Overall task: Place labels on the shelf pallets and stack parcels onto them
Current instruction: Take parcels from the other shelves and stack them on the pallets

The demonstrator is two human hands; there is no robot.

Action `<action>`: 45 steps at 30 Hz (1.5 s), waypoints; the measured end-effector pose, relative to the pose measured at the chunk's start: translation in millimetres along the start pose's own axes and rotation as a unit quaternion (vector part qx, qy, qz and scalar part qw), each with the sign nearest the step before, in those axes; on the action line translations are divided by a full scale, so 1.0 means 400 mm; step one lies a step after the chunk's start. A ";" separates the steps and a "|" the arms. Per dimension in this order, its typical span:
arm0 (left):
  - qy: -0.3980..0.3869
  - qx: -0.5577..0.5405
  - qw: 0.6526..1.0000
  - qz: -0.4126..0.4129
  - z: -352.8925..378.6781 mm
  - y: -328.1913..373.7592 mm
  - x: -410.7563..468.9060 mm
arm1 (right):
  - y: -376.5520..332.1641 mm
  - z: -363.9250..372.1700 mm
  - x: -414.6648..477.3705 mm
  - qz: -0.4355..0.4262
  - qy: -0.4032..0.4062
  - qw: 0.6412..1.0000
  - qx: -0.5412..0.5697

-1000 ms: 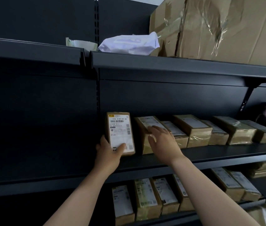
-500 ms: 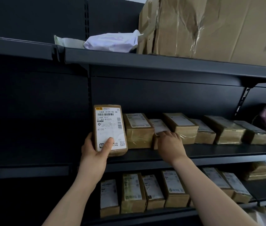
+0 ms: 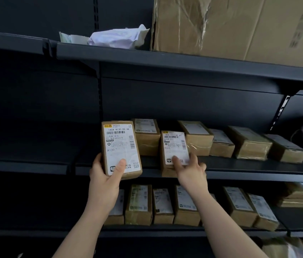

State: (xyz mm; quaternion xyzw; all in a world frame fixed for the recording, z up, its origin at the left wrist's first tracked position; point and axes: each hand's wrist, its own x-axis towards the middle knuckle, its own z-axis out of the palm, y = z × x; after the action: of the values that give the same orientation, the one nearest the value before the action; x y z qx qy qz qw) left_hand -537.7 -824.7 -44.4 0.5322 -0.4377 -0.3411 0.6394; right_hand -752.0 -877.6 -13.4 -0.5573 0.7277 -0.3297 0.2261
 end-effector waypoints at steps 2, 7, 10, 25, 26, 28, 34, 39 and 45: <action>0.010 0.013 1.000 -0.007 0.003 -0.005 -0.018 | 0.008 0.002 -0.012 0.013 -0.027 0.996 0.085; 0.018 0.041 0.999 -0.010 0.011 0.001 -0.074 | 0.040 0.009 -0.044 0.000 -0.033 0.973 0.226; 0.010 0.055 0.998 0.002 0.011 0.004 -0.110 | 0.069 0.007 -0.070 -0.011 -0.018 0.962 0.273; 0.040 0.069 0.997 -0.001 -0.098 0.056 -0.223 | -0.026 0.045 -0.244 -0.152 -0.140 0.917 0.340; 0.047 0.069 0.997 0.000 -0.118 0.062 -0.228 | -0.041 0.059 -0.258 -0.158 -0.156 0.913 0.343; 0.063 0.066 0.996 -0.001 -0.163 0.076 -0.240 | -0.073 0.089 -0.285 -0.171 -0.183 0.902 0.352; 0.130 0.075 0.989 0.010 -0.334 0.137 -0.306 | -0.193 0.192 -0.395 -0.196 -0.271 0.871 0.361; 0.180 0.093 0.979 -0.015 -0.539 0.204 -0.395 | -0.318 0.281 -0.543 -0.236 -0.364 0.829 0.353; 0.290 0.107 0.951 -0.016 -0.839 0.288 -0.542 | -0.492 0.394 -0.804 -0.263 -0.446 0.772 0.368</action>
State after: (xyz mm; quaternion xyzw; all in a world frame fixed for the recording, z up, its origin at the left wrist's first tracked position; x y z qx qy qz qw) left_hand -314.7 -478.0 8.9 0.6805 -0.2591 -0.1337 0.6722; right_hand -422.9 -636.5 11.1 -0.6859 0.1929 -0.3331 0.6176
